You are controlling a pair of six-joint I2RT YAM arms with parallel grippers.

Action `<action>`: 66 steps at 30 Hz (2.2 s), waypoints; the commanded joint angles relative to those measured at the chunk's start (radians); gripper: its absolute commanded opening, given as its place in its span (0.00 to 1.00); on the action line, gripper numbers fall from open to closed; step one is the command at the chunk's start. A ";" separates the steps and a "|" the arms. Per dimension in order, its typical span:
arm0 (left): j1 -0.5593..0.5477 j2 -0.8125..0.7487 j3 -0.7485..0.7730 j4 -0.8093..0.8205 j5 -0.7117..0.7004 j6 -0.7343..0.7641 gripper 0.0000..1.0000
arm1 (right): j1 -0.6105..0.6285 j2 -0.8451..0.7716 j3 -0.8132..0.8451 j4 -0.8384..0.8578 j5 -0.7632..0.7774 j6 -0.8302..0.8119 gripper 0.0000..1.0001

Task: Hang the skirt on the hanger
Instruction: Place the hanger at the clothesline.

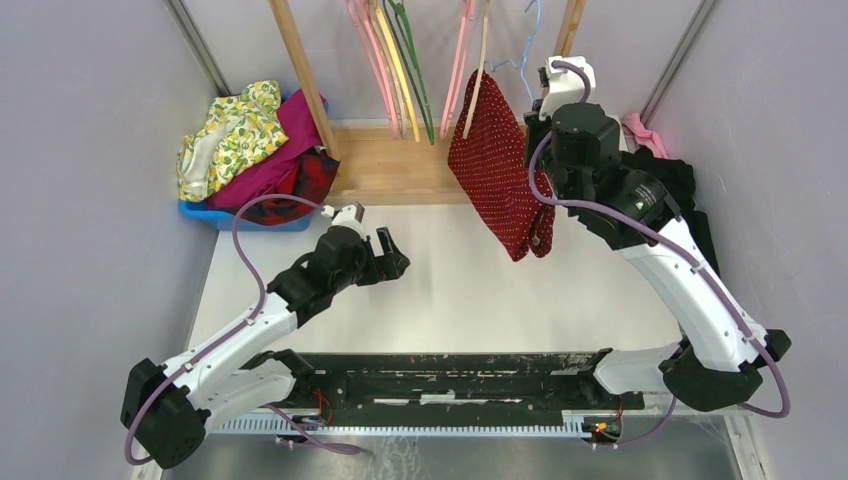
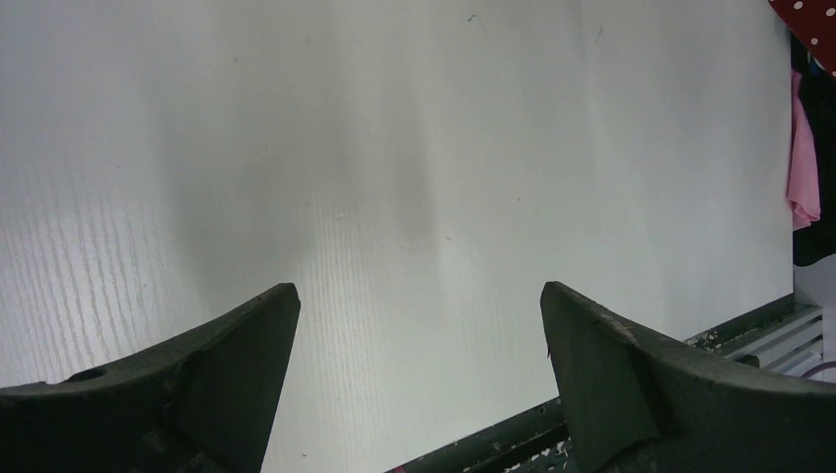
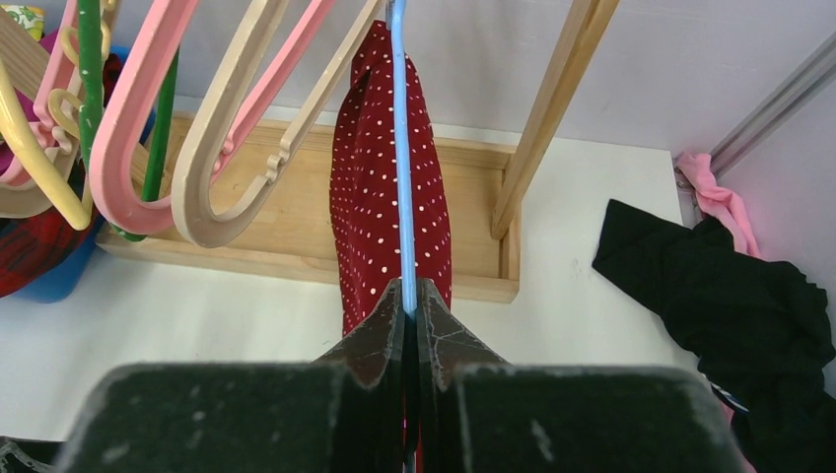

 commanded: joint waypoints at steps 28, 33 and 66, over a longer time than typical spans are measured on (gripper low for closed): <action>-0.003 0.028 0.034 0.051 0.008 0.056 0.99 | -0.183 0.149 0.264 0.171 -0.167 -0.016 0.01; -0.003 0.041 0.035 0.057 0.006 0.056 0.99 | -0.242 0.196 0.298 0.170 -0.217 0.002 0.01; -0.003 0.026 0.059 0.006 -0.033 0.054 0.99 | -0.392 0.137 0.111 0.137 -0.407 0.121 0.58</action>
